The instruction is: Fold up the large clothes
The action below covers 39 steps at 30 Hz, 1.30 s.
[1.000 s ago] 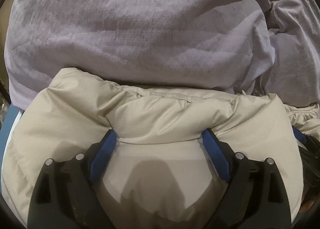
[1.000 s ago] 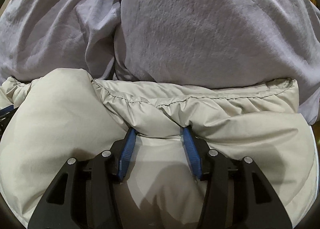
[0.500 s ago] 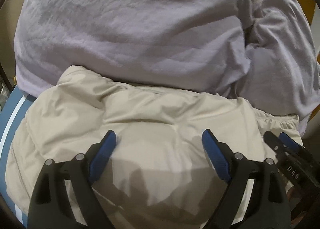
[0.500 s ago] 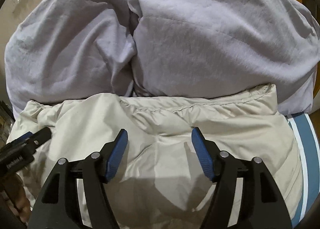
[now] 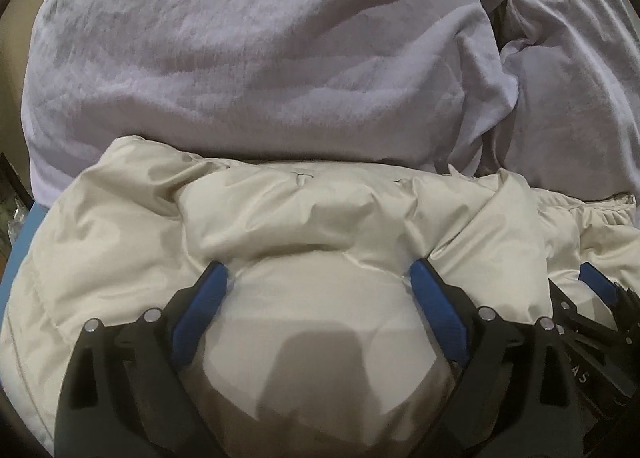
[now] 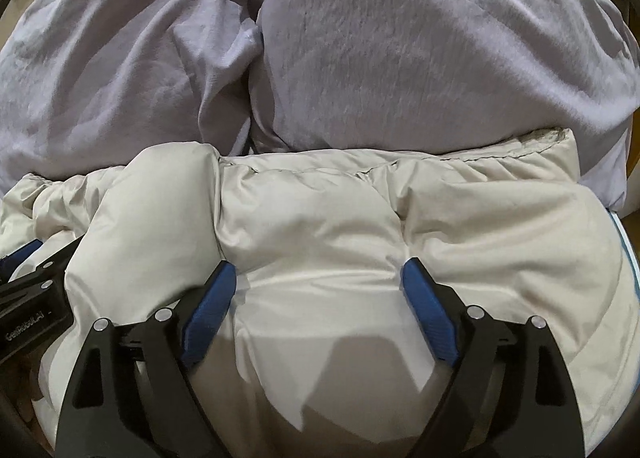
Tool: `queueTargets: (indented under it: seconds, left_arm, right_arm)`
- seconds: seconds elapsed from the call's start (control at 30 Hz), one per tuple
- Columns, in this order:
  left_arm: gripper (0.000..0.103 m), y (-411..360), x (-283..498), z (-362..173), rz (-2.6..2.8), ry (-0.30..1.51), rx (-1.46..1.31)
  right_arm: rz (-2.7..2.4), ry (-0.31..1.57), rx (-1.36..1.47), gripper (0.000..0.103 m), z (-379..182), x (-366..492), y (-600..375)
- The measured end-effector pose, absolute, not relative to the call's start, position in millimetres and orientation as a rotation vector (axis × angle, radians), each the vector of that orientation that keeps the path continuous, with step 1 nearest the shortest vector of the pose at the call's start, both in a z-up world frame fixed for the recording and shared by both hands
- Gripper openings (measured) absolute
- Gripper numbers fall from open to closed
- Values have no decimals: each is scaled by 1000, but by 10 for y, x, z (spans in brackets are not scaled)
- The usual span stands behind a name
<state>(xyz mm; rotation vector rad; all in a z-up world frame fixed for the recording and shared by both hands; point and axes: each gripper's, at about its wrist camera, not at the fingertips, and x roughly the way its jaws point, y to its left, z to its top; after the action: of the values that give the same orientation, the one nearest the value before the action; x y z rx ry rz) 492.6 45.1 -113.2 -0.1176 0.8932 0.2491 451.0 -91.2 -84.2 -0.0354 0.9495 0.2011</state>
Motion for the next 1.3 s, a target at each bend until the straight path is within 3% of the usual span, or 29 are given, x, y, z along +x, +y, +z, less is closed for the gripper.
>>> queueTargets:
  seconds: [0.47,1.0,1.3]
  left_arm:
    - [96,723,5047,-1478,248,893,-142]
    - [94,1286,4232,-745,345,943,-187]
    - [91,1760,3315,-575,440,976,-273]
  right_arm:
    - [202,944,-19,90,-1086,4615,-838]
    - [-38,995,34,90,-495,4243,-1777]
    - [-172,1118,203,90,-689,3979,-2635]
